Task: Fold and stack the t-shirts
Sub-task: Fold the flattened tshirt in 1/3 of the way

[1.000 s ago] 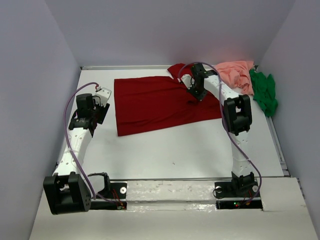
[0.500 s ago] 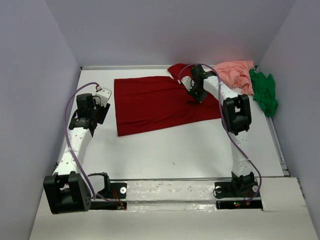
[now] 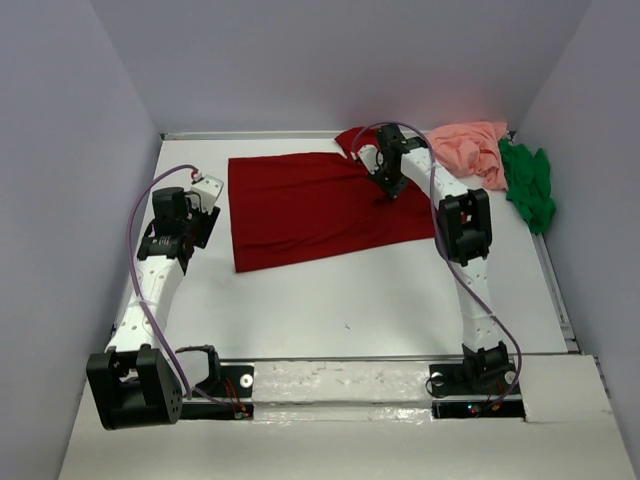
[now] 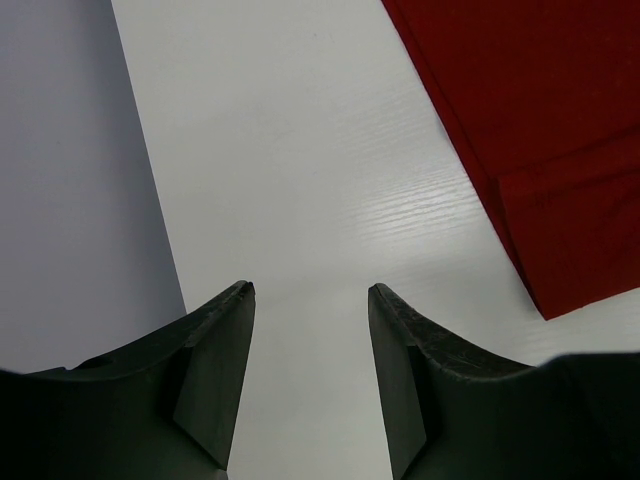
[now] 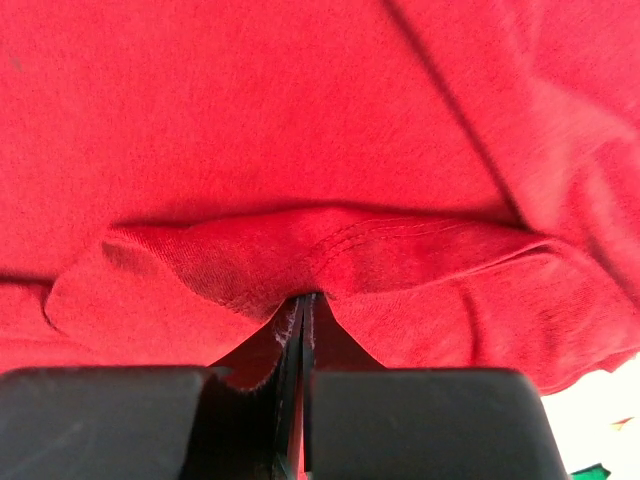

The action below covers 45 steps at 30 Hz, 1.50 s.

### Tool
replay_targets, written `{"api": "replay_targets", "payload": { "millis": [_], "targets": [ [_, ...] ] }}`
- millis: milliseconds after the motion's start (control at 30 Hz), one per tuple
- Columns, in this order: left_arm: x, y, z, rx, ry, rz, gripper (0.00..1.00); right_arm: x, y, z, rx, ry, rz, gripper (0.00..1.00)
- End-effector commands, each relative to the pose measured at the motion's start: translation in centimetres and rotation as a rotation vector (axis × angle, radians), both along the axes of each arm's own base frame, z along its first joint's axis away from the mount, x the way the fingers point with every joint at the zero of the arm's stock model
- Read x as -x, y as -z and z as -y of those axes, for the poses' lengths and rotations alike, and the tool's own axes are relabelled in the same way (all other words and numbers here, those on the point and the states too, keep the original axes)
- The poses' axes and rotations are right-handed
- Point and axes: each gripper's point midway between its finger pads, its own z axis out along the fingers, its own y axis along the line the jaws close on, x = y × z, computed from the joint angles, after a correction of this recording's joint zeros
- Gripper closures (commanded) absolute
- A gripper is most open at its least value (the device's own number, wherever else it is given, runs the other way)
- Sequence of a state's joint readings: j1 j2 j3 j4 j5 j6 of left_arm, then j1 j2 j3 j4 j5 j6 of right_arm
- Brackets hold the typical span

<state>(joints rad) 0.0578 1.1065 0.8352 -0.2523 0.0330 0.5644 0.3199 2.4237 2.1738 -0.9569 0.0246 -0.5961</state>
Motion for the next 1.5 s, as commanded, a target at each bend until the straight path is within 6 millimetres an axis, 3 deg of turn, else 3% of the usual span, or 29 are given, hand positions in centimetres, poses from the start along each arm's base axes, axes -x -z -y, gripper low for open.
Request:
{"api": "replay_targets", "payload": {
  "millis": [0, 300, 500, 667, 700, 833, 867, 933, 1000, 1100, 1167, 1200, 1233, 1300, 1333, 1400, 1467],
  "targets": [
    [-0.4, -2.1, 0.3, 0.003, 0.006, 0.059, 0.39, -1.1, -1.5, -1.8, -0.027, -0.014, 0.046, 1.00],
    [-0.3, -2.2, 0.2, 0.002, 0.001, 0.059, 0.39, -4.1, -3.3, -4.5, -0.058, -0.046, 0.176, 1.00],
    [-0.5, -2.1, 0.3, 0.009, 0.004, 0.053, 0.39, -5.6, -6.8, -6.4, -0.106, -0.055, 0.301, 1.00],
    [-0.6, -2.4, 0.3, 0.010, 0.003, 0.059, 0.39, -7.5, -12.6, -6.4, -0.157, -0.016, 0.505, 1.00],
    [-0.6, -2.6, 0.3, 0.011, 0.005, 0.061, 0.39, -7.9, -14.9, -5.7, -0.151, 0.013, 0.587, 1.00],
    [-0.8, -3.1, 0.7, 0.024, 0.021, 0.071, 0.39, -9.1, -20.6, -2.5, -0.056, 0.133, 0.822, 1.00],
    [-0.9, -3.1, 1.0, 0.032, 0.031, 0.070, 0.39, -8.6, -22.0, -0.7, 0.015, 0.182, 0.867, 1.00],
    [-1.0, -3.1, 1.3, 0.040, 0.044, 0.065, 0.39, -8.3, -23.9, 0.5, 0.047, 0.221, 0.936, 1.00],
    [-1.0, -3.0, 2.0, 0.053, 0.076, 0.057, 0.39, -6.8, -24.4, 1.9, 0.089, 0.248, 0.937, 0.97],
    [-1.1, -2.3, 3.1, 0.058, 0.124, 0.027, 0.54, -4.1, -24.4, 4.8, 0.118, 0.297, 0.917, 0.97],
    [-1.2, -1.6, 3.7, 0.062, 0.146, 0.001, 0.60, -2.5, -23.9, 5.6, 0.131, 0.309, 0.896, 1.00],
    [-1.2, -1.4, 4.3, 0.065, 0.167, -0.008, 0.62, -1.4, -24.8, 6.6, 0.132, 0.327, 0.906, 1.00],
    [-1.3, -1.0, 5.2, 0.065, 0.201, -0.024, 0.69, -0.2, -22.7, 7.1, 0.157, 0.328, 0.857, 1.00],
    [-1.3, -0.5, 6.1, 0.065, 0.236, -0.038, 0.76, 1.4, -21.8, 8.2, 0.167, 0.341, 0.827, 1.00],
    [-1.3, 0.0, 7.0, 0.058, 0.268, -0.056, 0.89, 2.9, -20.7, 8.8, 0.180, 0.337, 0.795, 1.00],
    [-1.4, 0.8, 7.9, 0.050, 0.302, -0.081, 1.00, 4.3, -19.8, 9.7, 0.173, 0.364, 0.772, 1.00],
    [-1.5, 2.2, 8.8, 0.045, 0.329, -0.118, 1.00, 6.1, -18.2, 11.7, 0.189, 0.402, 0.723, 1.00]
  ]
}}
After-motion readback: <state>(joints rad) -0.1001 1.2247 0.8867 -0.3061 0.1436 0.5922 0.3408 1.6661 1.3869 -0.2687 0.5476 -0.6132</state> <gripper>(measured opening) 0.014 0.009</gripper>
